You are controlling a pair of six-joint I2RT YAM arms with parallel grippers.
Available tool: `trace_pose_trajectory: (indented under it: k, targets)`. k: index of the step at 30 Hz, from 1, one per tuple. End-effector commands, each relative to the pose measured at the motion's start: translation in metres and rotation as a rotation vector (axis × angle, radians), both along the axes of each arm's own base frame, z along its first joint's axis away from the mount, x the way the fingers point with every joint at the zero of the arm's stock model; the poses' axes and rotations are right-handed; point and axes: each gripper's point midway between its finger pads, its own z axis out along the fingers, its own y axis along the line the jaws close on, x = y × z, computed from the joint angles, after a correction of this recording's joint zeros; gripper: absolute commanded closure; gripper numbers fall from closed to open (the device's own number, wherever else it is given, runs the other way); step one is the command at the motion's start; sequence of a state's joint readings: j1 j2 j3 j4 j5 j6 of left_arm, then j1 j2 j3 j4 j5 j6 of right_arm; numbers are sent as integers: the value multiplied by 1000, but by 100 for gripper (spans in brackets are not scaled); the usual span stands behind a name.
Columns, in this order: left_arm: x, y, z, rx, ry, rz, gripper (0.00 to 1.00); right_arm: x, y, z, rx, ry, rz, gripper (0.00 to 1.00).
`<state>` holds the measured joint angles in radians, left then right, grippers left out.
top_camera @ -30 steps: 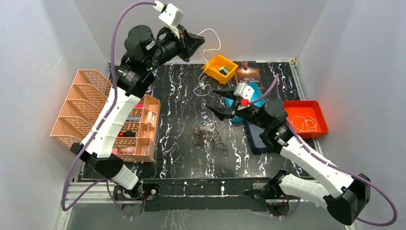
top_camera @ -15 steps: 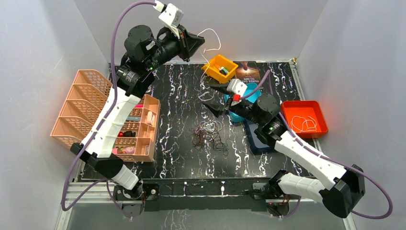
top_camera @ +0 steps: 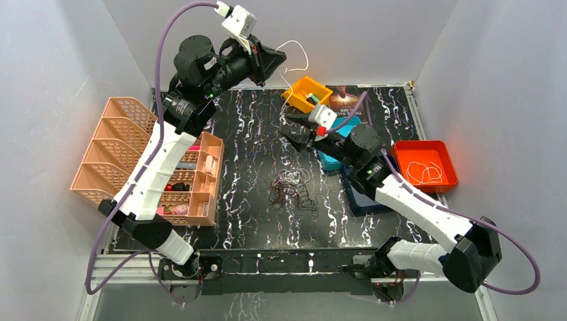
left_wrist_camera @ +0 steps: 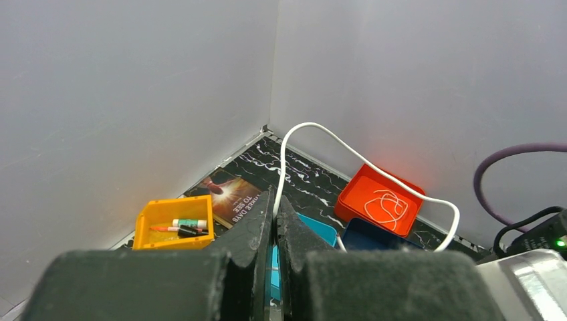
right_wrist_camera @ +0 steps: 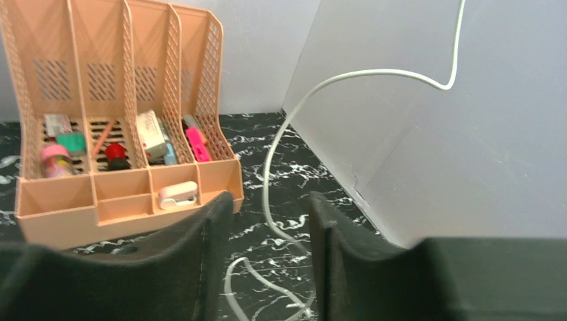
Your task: Untangle the cables
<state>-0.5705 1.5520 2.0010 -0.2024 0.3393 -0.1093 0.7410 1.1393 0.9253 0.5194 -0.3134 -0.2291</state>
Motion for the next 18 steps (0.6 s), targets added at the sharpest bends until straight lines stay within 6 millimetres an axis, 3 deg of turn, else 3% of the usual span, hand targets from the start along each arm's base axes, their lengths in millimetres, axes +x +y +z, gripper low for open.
trace_pose_trajectory:
  k: [1, 4, 6, 11, 16, 18]
  targets:
    - [-17, 8, 19, -32, -36, -18, 100, 6, 0, 39, 65, -93, -25, 55]
    - [-16, 9, 16, -25, -31, -10, 100, 4, -2, 40, 70, -89, -23, 85]
    - [-16, 12, 13, -23, -28, 2, 100, 2, -6, 40, 83, -79, -36, 98]
    - [-12, 15, -7, -6, 19, 34, 100, -3, -25, 40, 132, -11, -92, 100]
    - [-3, 13, -56, 34, 137, 60, 100, 5, -44, 29, 130, 138, -200, 100]
    - [-1, 11, -77, 43, 192, 61, 94, 10, -53, 19, 120, 213, -266, 100]
